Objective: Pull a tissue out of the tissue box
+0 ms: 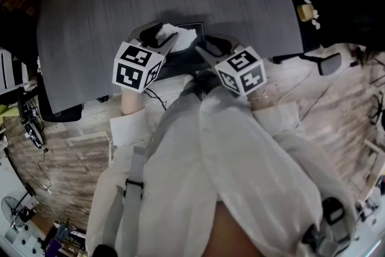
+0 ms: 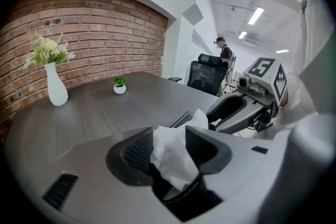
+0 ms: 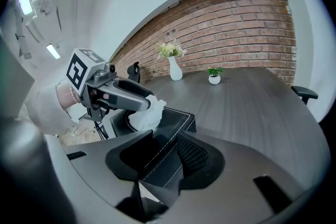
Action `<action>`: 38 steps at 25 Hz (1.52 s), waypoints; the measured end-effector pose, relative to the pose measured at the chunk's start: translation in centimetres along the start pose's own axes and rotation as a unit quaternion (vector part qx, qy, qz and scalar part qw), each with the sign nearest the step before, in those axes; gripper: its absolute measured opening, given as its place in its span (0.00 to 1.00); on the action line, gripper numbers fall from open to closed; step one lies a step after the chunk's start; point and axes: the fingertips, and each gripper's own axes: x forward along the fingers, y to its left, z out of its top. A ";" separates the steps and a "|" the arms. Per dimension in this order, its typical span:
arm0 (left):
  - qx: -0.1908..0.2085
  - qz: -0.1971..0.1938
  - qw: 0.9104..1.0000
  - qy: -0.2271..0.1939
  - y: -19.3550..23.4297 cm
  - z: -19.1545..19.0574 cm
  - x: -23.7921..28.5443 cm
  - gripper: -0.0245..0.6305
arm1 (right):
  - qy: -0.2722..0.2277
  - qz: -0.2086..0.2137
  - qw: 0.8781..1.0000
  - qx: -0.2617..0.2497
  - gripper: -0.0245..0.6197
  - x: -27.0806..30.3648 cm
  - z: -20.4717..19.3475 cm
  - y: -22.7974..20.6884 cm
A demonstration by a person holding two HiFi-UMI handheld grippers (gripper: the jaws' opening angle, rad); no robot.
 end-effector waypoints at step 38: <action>-0.041 0.020 0.992 -0.118 -0.5 3.1 -4.1 0.05 | 0.003 0.006 1.000 0.002 0.26 0.1 0.1 0.1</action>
